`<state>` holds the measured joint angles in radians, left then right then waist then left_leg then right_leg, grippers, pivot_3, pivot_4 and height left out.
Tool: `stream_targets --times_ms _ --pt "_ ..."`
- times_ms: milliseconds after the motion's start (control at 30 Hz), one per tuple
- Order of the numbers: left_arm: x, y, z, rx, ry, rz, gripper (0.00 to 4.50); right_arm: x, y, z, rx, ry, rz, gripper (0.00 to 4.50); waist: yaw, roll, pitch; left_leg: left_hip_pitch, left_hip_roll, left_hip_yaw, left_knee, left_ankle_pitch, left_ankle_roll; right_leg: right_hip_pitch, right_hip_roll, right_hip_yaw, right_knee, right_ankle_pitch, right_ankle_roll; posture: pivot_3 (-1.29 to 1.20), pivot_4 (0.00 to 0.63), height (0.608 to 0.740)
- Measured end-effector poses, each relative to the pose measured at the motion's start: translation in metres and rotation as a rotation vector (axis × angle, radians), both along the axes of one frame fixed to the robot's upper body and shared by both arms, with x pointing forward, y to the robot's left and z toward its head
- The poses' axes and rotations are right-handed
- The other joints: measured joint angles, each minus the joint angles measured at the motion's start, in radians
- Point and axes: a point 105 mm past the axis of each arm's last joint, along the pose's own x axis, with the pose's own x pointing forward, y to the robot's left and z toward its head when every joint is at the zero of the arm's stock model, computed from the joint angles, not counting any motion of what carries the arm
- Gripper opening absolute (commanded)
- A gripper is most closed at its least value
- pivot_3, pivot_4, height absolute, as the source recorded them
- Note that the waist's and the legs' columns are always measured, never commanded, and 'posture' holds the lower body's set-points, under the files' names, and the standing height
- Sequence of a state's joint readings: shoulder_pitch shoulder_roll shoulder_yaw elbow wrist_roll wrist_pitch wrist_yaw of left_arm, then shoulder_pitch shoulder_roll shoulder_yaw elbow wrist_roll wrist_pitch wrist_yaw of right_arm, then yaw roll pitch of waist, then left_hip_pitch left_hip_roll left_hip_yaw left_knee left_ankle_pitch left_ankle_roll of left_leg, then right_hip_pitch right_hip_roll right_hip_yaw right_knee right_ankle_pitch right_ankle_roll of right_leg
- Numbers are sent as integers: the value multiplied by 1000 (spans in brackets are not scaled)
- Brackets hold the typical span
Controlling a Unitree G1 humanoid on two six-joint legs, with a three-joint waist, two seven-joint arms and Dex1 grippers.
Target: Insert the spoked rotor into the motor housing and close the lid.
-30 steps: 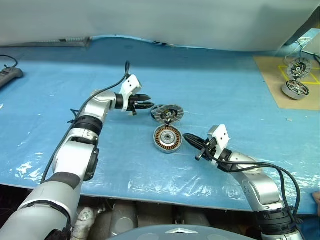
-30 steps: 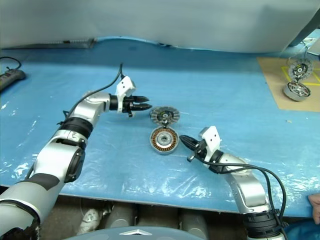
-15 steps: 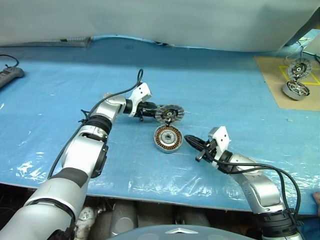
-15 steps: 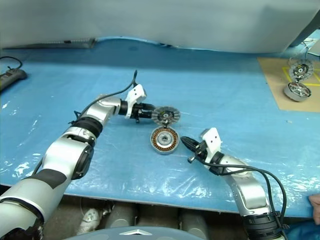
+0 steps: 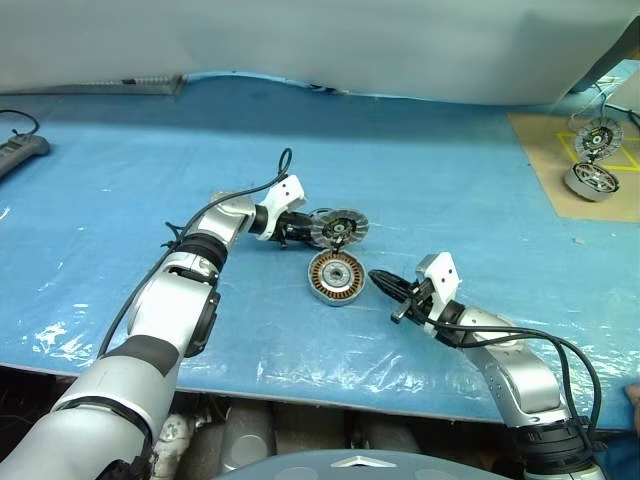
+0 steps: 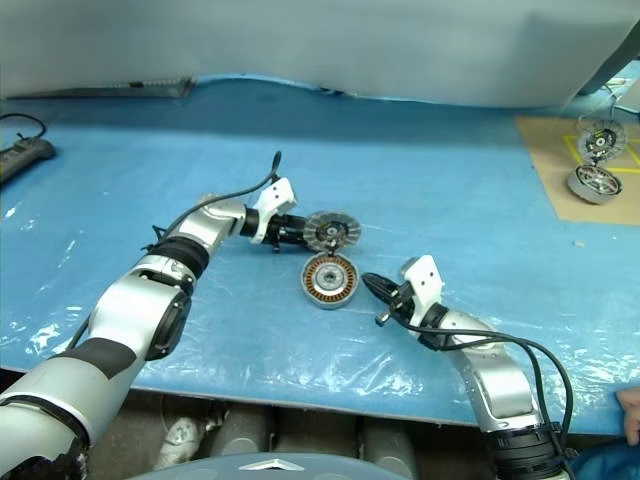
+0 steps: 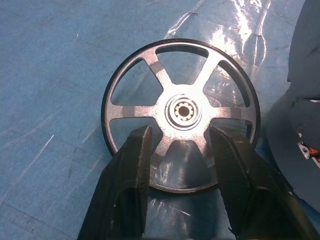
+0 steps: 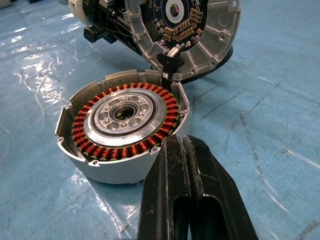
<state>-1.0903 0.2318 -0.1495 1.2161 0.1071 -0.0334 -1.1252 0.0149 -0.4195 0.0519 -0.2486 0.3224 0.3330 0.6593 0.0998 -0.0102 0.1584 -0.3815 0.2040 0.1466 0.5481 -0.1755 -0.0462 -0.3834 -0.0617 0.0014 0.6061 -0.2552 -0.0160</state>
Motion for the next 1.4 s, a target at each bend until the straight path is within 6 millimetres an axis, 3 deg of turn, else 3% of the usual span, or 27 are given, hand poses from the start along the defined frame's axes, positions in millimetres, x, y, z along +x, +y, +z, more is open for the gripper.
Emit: stream_targets --times_ms 200,333,600,700,933,1033,1133,1333,1400 --pt "2 -5 -1 17 6 17 1932 0 0 0 -5 -1 -2 0 2 0 0 2 0 0 0 0 0 3 -1 0 0 0 0 0 150 740" --pt "3 -10 0 20 -3 24 1205 1 0 0 -3 -2 -6 0 5 0 0 7 0 0 0 0 0 9 -2 0 0 0 0 0 150 740" --pt "4 -7 3 19 -4 22 1188 1 1 0 4 -2 -10 0 4 0 0 9 0 0 -1 0 0 11 -2 0 -1 0 0 0 150 740" --pt "7 3 9 10 -13 42 1133 0 1 1 9 -10 -9 0 -1 0 0 7 0 0 -2 0 0 8 -1 0 -1 0 0 0 150 740" --pt "10 63 28 -27 -55 138 1047 1 0 11 22 -85 -4 0 -4 1 0 -2 0 1 -2 0 0 -2 0 0 -1 0 0 0 150 740" --pt "-3 88 24 -21 -47 131 1047 2 -2 12 22 -100 2 0 -3 1 1 -4 1 1 -2 0 0 -4 0 0 -1 0 -1 0 150 740" --pt "-30 106 11 -11 -13 87 1047 2 -5 8 16 -85 7 0 -5 1 1 -4 1 1 -3 0 0 -5 0 -1 -1 -1 -1 0 150 740" --pt "-85 106 2 -65 55 -41 1047 0 -5 3 23 -89 32 0 -3 4 3 -4 2 2 -2 0 0 -5 -1 0 0 -3 -5 0 150 740" --pt "-103 98 5 -89 62 -87 1047 -2 -8 -3 26 -76 32 0 -4 5 3 -4 2 3 -2 0 0 -5 -1 0 0 -3 -6 0 150 740"
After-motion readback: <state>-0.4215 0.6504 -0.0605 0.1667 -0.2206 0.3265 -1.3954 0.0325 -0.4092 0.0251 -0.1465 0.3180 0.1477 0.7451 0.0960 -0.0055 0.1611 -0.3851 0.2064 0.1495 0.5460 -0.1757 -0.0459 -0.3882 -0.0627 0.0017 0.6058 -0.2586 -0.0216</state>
